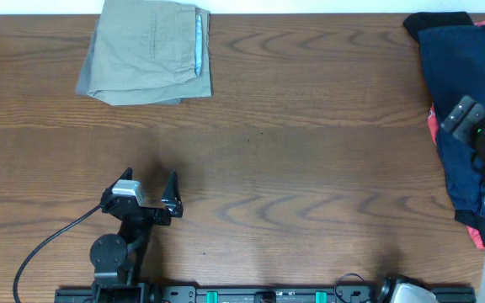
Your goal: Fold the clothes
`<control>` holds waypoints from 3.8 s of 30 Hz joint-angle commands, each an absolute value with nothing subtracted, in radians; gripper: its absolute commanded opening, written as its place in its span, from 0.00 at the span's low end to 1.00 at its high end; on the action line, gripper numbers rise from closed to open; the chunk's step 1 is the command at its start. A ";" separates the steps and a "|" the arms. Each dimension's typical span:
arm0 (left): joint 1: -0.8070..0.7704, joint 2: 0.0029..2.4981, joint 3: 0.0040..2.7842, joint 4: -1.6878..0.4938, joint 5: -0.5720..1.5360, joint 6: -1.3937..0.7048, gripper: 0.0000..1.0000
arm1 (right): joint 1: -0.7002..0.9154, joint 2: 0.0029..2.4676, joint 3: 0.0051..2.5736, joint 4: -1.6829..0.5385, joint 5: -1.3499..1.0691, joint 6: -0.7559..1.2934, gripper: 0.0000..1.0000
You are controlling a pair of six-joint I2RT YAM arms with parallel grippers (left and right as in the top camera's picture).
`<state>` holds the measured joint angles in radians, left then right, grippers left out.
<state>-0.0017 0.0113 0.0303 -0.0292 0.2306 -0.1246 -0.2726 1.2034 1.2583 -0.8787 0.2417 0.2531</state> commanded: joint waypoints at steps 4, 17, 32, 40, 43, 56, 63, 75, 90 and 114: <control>0.002 0.006 0.004 -0.047 0.243 -0.105 0.98 | -0.052 1.026 1.185 -0.883 0.246 0.265 0.99; 0.002 0.006 0.004 -0.047 0.243 -0.105 0.98 | 0.076 0.624 0.826 -0.868 0.255 0.265 0.99; 0.002 0.013 0.004 -0.047 0.243 -0.105 0.97 | 0.076 0.126 0.193 -0.192 -0.072 0.265 0.99; 0.002 0.013 0.004 -0.047 0.243 -0.105 0.98 | 0.076 0.061 0.030 0.039 -0.080 0.273 0.99; 0.002 0.013 0.004 -0.047 0.243 -0.105 0.98 | 0.076 0.035 0.005 0.059 -0.080 0.273 0.99; 0.002 0.013 0.004 -0.047 0.243 -0.105 0.98 | 0.072 0.005 0.005 -0.071 -0.079 0.200 0.99; 0.002 0.013 0.004 -0.047 0.243 -0.105 0.98 | 0.072 0.005 0.005 -0.068 -0.080 0.201 0.99; 0.002 0.013 0.004 -0.047 0.243 -0.105 0.98 | 0.057 0.005 0.005 -0.068 -0.079 0.201 0.99; 0.002 0.013 0.004 -0.047 0.243 -0.105 0.98 | 0.057 0.005 0.005 -0.068 -0.079 0.201 0.99; 0.002 0.013 0.004 -0.047 0.243 -0.105 0.98 | 0.057 0.005 0.005 -0.068 -0.079 0.201 0.99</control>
<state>-0.0017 0.0124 0.0303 -0.0292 0.2306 -0.1223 0.0639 0.0120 0.0071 -0.0643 -0.0727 0.2180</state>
